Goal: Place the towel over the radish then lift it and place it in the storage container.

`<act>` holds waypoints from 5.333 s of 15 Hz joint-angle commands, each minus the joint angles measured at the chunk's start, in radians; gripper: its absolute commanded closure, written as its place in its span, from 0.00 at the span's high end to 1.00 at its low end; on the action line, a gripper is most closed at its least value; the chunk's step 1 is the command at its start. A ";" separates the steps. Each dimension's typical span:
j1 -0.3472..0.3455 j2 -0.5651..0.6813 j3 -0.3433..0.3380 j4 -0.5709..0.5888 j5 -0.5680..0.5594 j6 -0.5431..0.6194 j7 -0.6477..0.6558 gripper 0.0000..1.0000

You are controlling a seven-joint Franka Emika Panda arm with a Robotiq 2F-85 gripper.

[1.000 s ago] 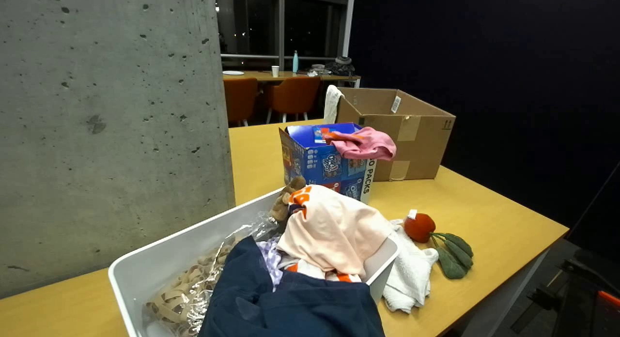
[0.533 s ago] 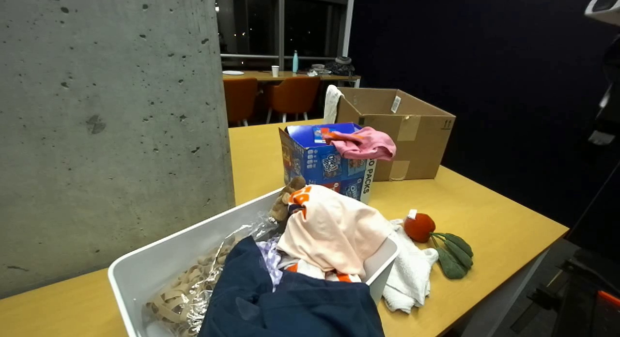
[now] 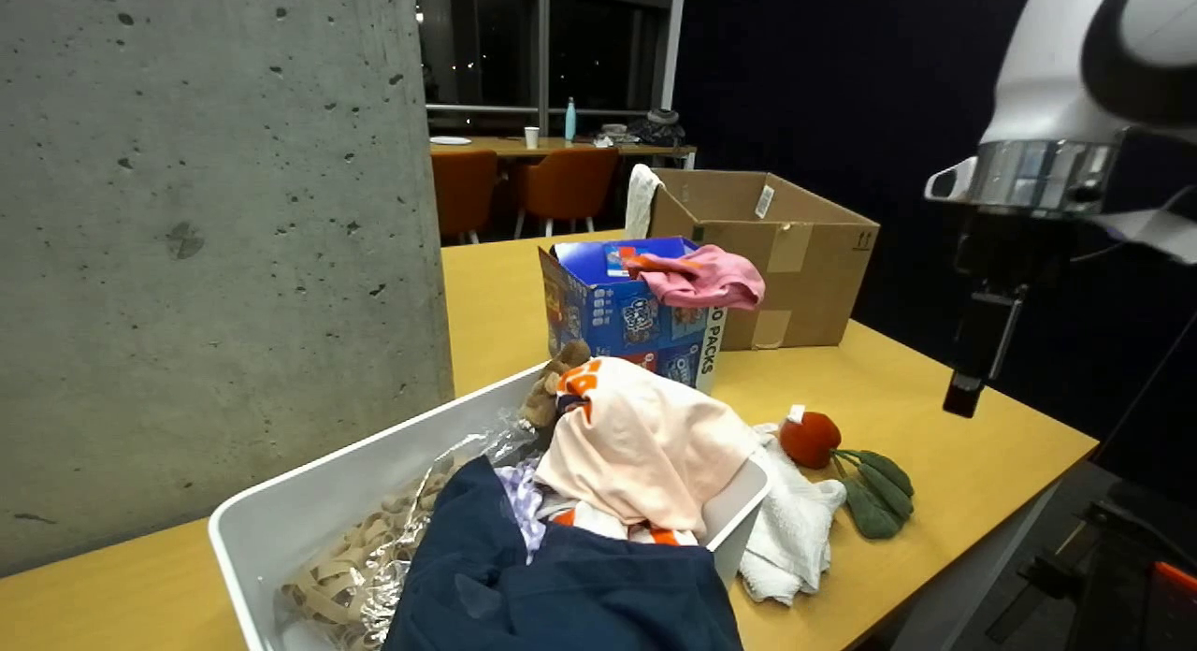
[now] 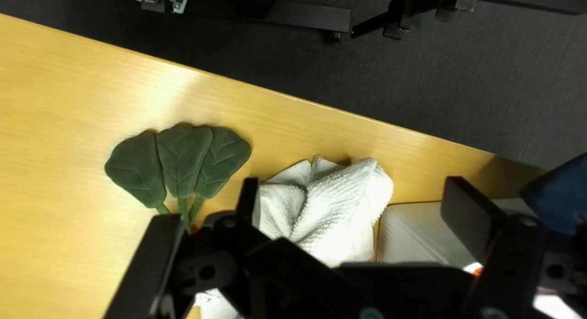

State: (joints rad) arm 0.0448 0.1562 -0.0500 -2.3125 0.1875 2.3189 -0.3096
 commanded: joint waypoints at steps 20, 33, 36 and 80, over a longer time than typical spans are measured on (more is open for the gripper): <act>0.020 0.779 0.090 0.713 -0.230 -0.070 0.098 0.75; 0.048 0.717 0.094 0.661 -0.236 -0.029 0.112 0.00; 0.049 0.614 0.082 0.570 -0.242 0.008 0.133 0.02; -0.172 0.405 0.073 0.270 -0.150 0.126 0.068 1.00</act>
State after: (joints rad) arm -0.1320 0.5679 0.0299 -2.0420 0.0386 2.4551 -0.2624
